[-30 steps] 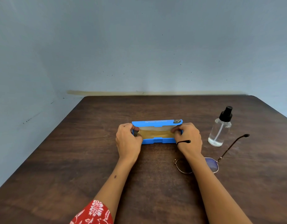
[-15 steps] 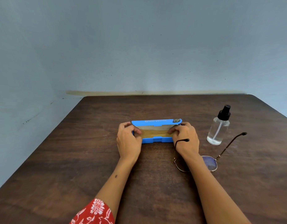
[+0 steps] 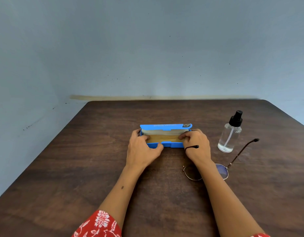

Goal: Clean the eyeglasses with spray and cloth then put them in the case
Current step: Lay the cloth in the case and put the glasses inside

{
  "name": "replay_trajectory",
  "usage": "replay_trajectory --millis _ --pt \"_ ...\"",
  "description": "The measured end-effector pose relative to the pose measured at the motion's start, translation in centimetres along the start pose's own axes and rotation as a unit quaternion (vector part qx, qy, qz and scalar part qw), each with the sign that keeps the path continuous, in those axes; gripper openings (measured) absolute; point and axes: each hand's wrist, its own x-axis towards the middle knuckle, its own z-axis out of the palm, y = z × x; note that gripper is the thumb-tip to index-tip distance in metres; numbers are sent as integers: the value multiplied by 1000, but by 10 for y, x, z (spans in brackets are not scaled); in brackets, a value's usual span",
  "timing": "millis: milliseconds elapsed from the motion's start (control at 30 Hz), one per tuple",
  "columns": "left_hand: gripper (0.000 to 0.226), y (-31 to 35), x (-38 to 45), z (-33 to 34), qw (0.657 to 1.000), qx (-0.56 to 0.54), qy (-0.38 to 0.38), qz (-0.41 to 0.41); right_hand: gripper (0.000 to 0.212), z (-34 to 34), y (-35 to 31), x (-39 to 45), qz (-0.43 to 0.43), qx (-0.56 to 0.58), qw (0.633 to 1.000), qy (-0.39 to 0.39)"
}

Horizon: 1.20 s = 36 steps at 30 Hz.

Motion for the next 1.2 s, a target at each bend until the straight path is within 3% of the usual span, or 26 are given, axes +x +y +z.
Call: replay_trajectory --millis 200,300,400,467,533,600,667,767,833,933,1200 --pt "54 -1 -4 -1 999 -33 11 6 32 -15 -2 -7 6 26 999 30" --pt "37 1 -10 -5 998 -54 43 2 33 -26 -1 -18 -19 46 997 62" --pt "22 6 -19 -13 985 -95 146 14 29 -47 -6 -39 -65 97 978 175" --pt "23 12 -27 -18 968 -140 201 48 24 -63 -9 -55 -85 155 943 283" --pt "24 20 -36 -19 956 -195 206 81 23 -78 -7 -73 -73 210 903 367" --pt "20 28 -49 -16 952 -243 167 87 25 -92 1 -88 -24 236 887 397" --pt "17 35 -61 -11 955 -266 103 80 27 -102 12 -97 55 226 901 366" --pt "23 40 -70 -1 962 -258 18 85 20 -105 36 -95 162 157 944 242" --pt "24 39 -71 4 965 -248 -11 82 13 -102 51 -88 181 160 961 137" --pt "18 39 -73 7 964 -254 -43 72 24 -95 66 -82 160 221 962 17" --pt "9 41 -75 7 969 -217 -53 104 16 -88 79 -81 137 306 942 14"
